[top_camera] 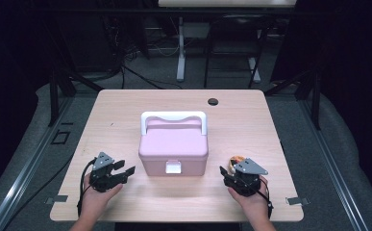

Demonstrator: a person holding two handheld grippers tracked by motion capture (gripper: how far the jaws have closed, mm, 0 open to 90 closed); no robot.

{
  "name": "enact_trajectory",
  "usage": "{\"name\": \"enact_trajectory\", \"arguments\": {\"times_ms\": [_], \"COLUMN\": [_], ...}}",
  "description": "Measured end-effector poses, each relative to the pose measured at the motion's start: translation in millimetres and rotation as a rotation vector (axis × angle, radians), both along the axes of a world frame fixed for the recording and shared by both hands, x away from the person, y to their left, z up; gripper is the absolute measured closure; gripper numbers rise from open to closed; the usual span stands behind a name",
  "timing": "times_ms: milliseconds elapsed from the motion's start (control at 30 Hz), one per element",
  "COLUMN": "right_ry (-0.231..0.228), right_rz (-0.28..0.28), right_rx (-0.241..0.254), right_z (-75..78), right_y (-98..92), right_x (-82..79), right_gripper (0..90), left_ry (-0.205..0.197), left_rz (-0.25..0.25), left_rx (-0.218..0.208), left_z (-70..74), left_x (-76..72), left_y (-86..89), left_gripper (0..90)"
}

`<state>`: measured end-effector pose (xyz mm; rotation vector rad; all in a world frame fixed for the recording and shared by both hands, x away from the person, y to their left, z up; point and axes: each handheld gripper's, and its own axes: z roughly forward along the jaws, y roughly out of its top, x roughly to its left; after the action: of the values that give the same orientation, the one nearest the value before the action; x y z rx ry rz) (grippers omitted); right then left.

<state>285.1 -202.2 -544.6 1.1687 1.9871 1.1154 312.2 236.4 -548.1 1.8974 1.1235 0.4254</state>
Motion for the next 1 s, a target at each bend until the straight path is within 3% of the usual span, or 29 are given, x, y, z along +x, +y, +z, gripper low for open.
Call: {"name": "enact_trajectory", "arguments": {"times_ms": [33, 67, 100, 200, 300, 467, 567, 733, 800, 933, 1000], "right_ry": [-0.001, -0.001, 0.027, 0.055, 0.079, 0.054, 0.044, 0.047, 0.046, 0.06, 0.063], "right_rz": [0.014, 0.014, 0.026, 0.042, 0.049, 0.032, 0.009, 0.012, 0.01, 0.009, 0.009], "right_rx": [0.003, 0.003, -0.001, -0.002, -0.009, 0.003, 0.021, 0.041, 0.03, 0.009, 0.025], "right_z": [-0.1, -0.1, 0.1, -0.2, -1.9, -0.1, 1.5, 2.8, 2.5, 6.6, 10.2], "right_y": [0.6, 0.6, 3.6, 6.7, 10.8, 11.3, 9.2, 9.3, 11.5, 15.3, 15.5], "right_x": [-0.2, -0.2, -0.7, -1.1, -1.0, -0.4, 1.3, 3.1, 2.2, 3.8, 6.5], "right_gripper": [52.8, 52.8, 52.8, 52.9, 53.8, 54.9, 54.7, 55.2, 55.1, 54.5, 56.7], "left_ry": [0.017, 0.017, 0.037, 0.048, 0.04, 0.009, -0.016, -0.015, -0.011, -0.016, -0.015], "left_rz": [-0.006, -0.006, -0.007, -0.004, 0.019, 0.004, 0.003, 0.01, 0.031, 0.056, 0.054], "left_rx": [-0.04, -0.04, -0.065, -0.065, -0.027, -0.026, 0.003, -0.012, -0.036, -0.027, -0.058], "left_z": [-0.2, -0.2, -0.2, 0.9, 3.0, 6.1, 6.0, 5.7, 6.6, 14.2, 17.2], "left_x": [1.4, 1.4, 1.3, -0.9, -5.3, -6.8, -8.1, -9.8, -9.9, -8.3, -5.1], "left_y": [0.2, 0.2, 1.1, 1.7, 1.1, -1.5, -1.5, 1.1, 0.6, -1.0, -0.3], "left_gripper": [48.2, 48.2, 48.3, 50.9, 50.5, 47.0, 46.8, 49.2, 49.4, 49.7, 52.3]}}
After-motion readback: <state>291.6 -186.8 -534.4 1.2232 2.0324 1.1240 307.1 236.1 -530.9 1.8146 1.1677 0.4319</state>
